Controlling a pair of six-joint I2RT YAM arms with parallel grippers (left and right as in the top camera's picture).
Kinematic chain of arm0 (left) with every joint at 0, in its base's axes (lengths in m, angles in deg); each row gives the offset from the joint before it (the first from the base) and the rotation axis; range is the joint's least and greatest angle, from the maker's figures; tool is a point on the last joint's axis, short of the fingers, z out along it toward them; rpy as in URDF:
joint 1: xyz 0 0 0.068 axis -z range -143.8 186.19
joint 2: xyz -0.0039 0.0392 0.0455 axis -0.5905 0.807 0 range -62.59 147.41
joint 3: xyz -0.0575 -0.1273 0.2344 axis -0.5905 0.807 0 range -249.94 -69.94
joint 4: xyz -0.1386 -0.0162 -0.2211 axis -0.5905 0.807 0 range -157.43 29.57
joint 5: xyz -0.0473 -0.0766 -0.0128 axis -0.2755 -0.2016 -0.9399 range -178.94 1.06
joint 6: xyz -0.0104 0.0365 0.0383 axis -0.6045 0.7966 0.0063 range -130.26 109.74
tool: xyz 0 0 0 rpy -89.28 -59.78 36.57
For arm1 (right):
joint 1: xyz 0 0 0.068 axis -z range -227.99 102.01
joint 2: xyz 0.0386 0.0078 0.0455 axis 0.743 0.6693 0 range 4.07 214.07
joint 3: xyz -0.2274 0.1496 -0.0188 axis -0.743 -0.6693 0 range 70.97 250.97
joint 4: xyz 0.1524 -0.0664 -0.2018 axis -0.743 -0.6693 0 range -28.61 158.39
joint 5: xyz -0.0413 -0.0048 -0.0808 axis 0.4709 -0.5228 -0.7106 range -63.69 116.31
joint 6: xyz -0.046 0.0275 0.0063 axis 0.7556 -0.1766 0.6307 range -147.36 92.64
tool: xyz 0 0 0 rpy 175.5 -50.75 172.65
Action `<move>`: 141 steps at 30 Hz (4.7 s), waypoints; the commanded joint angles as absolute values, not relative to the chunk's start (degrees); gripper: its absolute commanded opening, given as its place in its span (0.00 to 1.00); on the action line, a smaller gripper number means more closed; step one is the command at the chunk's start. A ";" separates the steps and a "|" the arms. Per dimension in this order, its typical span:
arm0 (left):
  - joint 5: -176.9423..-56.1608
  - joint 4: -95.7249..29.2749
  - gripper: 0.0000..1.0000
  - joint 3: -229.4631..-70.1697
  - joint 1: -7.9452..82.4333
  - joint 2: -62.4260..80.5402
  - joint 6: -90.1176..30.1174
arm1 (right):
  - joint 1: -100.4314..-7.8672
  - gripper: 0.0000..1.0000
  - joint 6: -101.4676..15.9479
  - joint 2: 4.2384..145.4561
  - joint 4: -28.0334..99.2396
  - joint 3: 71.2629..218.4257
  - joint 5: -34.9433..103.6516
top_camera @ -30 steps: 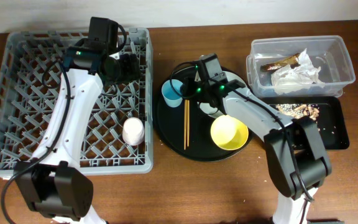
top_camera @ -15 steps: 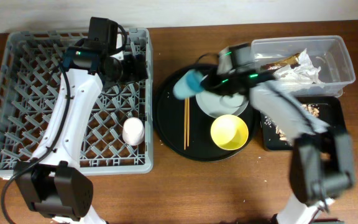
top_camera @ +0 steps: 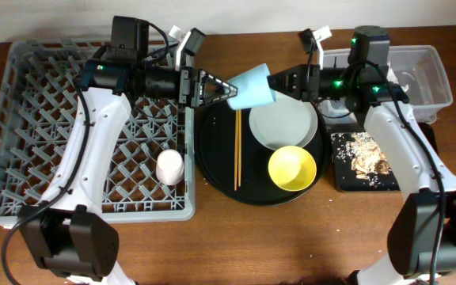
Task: Sort waste into correct bins and load items into the dishwasher rack
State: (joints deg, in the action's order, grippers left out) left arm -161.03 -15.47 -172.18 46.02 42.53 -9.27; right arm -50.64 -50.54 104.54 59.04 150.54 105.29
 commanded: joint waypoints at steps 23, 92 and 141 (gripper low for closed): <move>-144.94 -13.48 0.59 -173.12 44.21 42.40 -4.88 | -57.57 0.85 -61.64 104.71 69.69 150.98 85.60; -97.75 5.30 0.71 -192.66 62.37 62.88 -25.25 | -61.07 0.67 -52.09 100.98 12.95 155.52 30.06; -103.74 -2.37 0.18 -183.54 78.00 73.00 -27.56 | -35.21 0.98 -50.15 97.35 -0.41 168.26 29.25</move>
State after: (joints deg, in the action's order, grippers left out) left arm -102.48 -2.16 -183.26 78.21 73.24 -27.65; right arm -35.32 -50.26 97.37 -0.38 167.72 30.19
